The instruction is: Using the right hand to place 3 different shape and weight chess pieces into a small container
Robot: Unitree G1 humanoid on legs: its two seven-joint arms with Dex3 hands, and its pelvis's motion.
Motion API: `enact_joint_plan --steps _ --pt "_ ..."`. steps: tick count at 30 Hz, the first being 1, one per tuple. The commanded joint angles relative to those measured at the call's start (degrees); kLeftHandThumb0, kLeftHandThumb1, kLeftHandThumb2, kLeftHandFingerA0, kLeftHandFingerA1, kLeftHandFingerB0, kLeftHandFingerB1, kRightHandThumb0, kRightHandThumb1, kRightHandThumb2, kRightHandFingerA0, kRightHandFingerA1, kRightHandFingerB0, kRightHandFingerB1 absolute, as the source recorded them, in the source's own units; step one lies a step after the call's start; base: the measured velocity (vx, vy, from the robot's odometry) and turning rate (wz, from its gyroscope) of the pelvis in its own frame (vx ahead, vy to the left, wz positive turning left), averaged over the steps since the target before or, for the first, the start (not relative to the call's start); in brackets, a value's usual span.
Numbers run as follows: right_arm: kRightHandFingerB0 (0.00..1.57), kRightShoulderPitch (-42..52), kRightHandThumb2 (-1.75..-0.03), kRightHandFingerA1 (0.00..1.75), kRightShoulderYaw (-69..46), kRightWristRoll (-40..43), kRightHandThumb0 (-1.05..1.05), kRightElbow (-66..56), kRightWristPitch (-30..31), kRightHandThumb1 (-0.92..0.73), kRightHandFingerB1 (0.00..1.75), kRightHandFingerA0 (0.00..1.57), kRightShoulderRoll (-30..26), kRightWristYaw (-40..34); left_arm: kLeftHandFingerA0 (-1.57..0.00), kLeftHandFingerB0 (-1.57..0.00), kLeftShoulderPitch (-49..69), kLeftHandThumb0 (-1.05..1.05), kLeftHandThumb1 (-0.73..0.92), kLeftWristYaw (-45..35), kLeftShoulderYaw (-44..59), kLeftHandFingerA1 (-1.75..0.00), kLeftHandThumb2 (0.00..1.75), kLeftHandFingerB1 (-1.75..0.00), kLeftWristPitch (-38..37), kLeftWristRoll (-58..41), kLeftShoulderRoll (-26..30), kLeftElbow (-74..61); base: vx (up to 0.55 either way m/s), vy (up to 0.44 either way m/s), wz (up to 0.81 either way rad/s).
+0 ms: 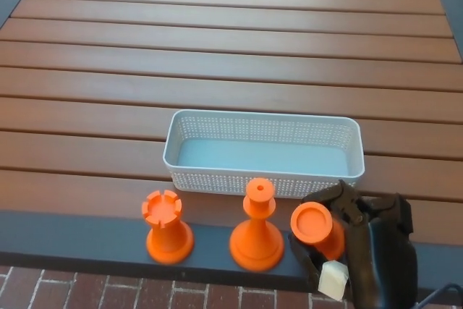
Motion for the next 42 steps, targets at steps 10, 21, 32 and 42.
enact_joint_plan --steps 10,21,32,42 --pt "0.58 3.04 -0.81 1.74 -2.79 7.73 -0.32 -0.12 -9.02 -0.77 1.52 0.72 1.3 -2.19 -1.17 -1.04 1.51 -0.08 0.5 -0.87 -0.41 -1.29 1.06 -1.06 -2.84 -0.34 -0.38 0.99 0.0 0.0 0.0" --pt "0.68 1.81 -0.92 1.59 -9.14 16.73 -0.25 -6.36 -13.33 -0.69 1.39 0.79 1.17 2.52 -1.17 -1.02 0.86 -0.08 0.52 -0.13 -0.38 -1.29 1.04 -1.09 -2.43 -0.56 0.48 1.54 0.0 0.0 0.0" --pt "0.77 2.13 -0.92 1.56 -12.33 19.25 -0.26 -16.29 -11.18 -0.61 1.34 0.84 -0.73 7.73 -1.16 -1.02 1.12 -0.1 0.49 2.48 -2.19 -1.32 1.06 -1.11 -4.92 1.96 1.0 2.83 0.0 0.0 0.0" --pt "0.76 -0.17 -0.93 1.6 -13.16 18.05 -0.2 -24.04 -8.13 -0.62 1.32 0.81 -2.02 12.44 -1.16 -1.01 1.06 -0.06 0.47 -1.28 0.67 -1.31 1.08 -1.11 -1.66 -2.77 1.42 2.48 0.0 0.0 0.0"
